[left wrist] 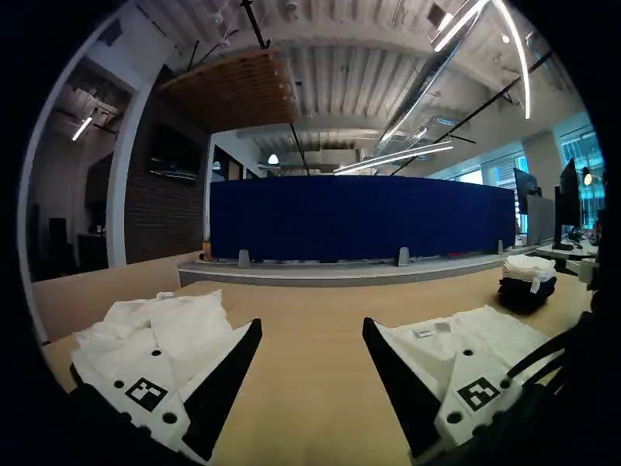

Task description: Fold towel

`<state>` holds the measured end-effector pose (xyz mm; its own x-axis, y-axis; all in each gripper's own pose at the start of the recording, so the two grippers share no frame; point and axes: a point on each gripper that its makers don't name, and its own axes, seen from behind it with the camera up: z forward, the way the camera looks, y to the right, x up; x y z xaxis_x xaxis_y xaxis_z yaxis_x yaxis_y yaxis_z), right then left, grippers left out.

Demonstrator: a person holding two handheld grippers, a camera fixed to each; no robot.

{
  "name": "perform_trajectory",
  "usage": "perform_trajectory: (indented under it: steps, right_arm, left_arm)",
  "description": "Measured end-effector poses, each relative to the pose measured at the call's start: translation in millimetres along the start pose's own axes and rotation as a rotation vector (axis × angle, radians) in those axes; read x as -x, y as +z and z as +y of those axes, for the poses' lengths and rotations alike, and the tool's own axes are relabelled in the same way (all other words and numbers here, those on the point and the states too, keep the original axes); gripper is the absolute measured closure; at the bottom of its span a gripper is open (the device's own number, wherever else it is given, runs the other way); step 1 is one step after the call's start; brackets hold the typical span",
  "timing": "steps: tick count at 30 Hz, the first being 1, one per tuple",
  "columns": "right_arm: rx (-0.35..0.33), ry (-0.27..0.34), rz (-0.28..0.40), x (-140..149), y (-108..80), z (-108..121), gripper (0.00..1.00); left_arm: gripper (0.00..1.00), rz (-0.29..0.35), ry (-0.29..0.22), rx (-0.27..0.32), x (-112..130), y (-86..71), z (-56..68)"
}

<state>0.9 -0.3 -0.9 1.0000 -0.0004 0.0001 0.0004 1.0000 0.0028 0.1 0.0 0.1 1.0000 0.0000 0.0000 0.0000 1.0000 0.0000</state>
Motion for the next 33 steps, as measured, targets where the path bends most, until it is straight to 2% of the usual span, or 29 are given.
perform_trajectory:
  steps: [6, 11, 15, 18, 21, 27, 33]
  right_arm:
    - [-0.017, 0.0, -0.001, -1, 0.8, -5, 0.0]
    - [0.002, -0.003, 0.005, -2, 1.6, 1, 0.0]
    - [0.024, -0.005, 0.031, -22, 0.3, 10, 0.0]
    - [0.028, 0.002, 0.065, -49, -3.7, 13, 0.0]
    - [0.035, 0.017, 0.055, -69, -8.7, 15, 0.0]
    - [0.044, 0.04, 0.002, -113, -19.1, 15, 0.0]
    - [0.023, 0.04, -0.017, -169, -25.5, 7, 0.0]
  left_arm:
    - [0.03, 0.0, 0.0, 0.001, -1, 0.9, -0.4]
    - [0.03, 0.0, 0.001, 0.005, -2, 1.3, -0.4]
    - [0.03, -0.001, 0.017, 0.017, -5, 1.6, 4.5]
    - [0.03, 0.008, 0.028, 0.028, -19, 0.5, 9.2]
    - [0.03, 0.005, 0.009, 0.034, -39, -1.2, 12.9]
    - [0.03, -0.01, -0.007, 0.05, -98, -4.2, 14.9]
    - [0.03, -0.013, -0.005, 0.053, -160, -6.8, 16.6]
